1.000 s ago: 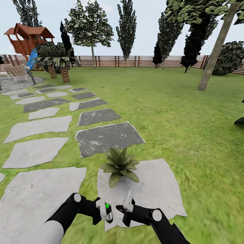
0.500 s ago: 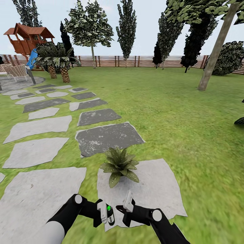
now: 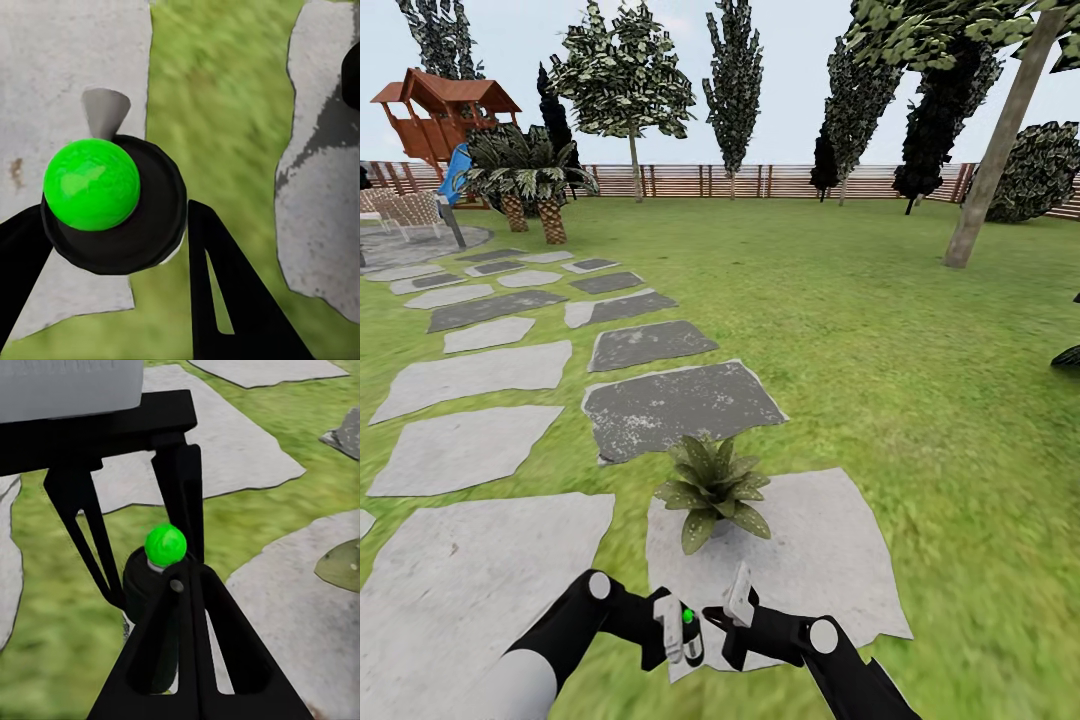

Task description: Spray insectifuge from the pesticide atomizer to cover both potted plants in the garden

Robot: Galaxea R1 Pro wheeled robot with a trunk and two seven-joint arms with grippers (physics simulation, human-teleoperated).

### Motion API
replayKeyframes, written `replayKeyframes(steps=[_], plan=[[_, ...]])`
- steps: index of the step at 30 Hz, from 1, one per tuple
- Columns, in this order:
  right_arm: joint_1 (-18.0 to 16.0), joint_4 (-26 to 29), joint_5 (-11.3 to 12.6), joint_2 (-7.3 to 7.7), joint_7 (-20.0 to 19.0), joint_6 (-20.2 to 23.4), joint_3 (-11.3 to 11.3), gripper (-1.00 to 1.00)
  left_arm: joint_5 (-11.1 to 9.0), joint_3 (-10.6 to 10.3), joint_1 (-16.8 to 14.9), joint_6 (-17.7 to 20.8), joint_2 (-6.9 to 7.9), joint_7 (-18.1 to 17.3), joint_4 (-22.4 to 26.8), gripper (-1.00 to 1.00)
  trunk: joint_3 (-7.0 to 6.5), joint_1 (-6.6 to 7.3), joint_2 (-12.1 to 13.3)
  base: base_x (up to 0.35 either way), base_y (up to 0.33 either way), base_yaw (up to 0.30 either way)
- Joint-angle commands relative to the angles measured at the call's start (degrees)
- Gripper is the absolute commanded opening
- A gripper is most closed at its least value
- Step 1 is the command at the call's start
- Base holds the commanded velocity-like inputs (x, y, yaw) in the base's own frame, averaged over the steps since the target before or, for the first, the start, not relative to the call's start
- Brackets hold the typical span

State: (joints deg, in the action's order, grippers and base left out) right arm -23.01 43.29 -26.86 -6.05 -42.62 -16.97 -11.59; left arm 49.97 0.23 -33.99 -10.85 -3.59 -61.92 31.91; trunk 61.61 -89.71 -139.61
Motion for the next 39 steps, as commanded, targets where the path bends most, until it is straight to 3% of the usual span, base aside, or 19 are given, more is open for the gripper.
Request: replayKeyframes(steps=[1,39], plan=[[-0.02,0.04,-0.56,-0.02,-0.01,-0.34,0.08,-1.0,0.48,0.08,-0.02,-0.58,-0.13,-0.05,0.07,-1.0,0.05,0.01,-0.02,0.0,0.0,0.0],[-0.02,-0.23,-0.65,0.07,-0.01,-0.37,0.17,-1.0,-0.84,0.06,-0.25,-0.75,-1.28,-0.48,-0.1,-1.0,0.05,0.01,-0.02,0.0,0.0,0.0]])
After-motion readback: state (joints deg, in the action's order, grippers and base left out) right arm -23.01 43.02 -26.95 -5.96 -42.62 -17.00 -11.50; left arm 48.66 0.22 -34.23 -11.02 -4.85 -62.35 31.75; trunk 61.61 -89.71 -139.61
